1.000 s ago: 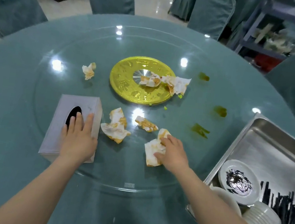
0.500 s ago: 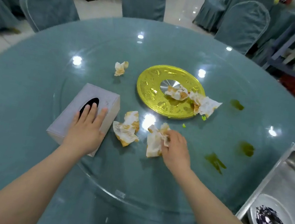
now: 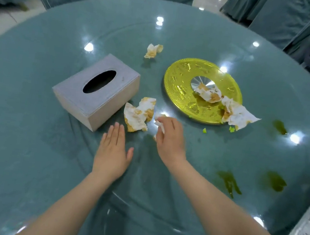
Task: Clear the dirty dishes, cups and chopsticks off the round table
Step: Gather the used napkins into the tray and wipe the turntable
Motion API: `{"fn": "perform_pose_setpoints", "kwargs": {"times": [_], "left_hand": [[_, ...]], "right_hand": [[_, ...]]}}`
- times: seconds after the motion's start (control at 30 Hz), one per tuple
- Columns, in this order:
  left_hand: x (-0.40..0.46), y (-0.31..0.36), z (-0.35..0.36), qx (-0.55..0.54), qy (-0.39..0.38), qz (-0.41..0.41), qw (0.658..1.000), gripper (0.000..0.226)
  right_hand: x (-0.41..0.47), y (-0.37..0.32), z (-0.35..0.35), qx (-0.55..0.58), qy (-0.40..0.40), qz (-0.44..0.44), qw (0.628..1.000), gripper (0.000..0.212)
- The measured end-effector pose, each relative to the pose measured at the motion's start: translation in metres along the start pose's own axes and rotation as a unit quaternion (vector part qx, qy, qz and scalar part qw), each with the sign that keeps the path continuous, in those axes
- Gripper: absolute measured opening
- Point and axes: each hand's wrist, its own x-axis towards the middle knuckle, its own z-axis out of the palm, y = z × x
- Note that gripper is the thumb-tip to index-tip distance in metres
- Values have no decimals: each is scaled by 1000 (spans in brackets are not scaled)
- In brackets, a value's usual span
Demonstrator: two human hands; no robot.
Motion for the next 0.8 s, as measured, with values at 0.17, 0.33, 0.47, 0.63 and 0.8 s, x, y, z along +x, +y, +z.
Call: {"fn": "perform_pose_setpoints", "kwargs": {"times": [0.17,0.33,0.47,0.63,0.8], "left_hand": [[10,-23,11,-23,40,-6,999,72],[31,-55,6,-54,64,29,996,64],[65,-87,-3,-51,68,59,995,61],[110,-116,-22,-25,52,28,998,56],[121,-103,-30,-111,60,3,992,52]], "right_hand": [[47,-26,43,-71,-77,-39,994,47],[78,-23,96,-172,-167,24,970,57],[106,-15,105,-175,-117,-23,977,30],[100,1,63,10,-78,9,997,26],[68,46,0,21,5,28,999,20]]}}
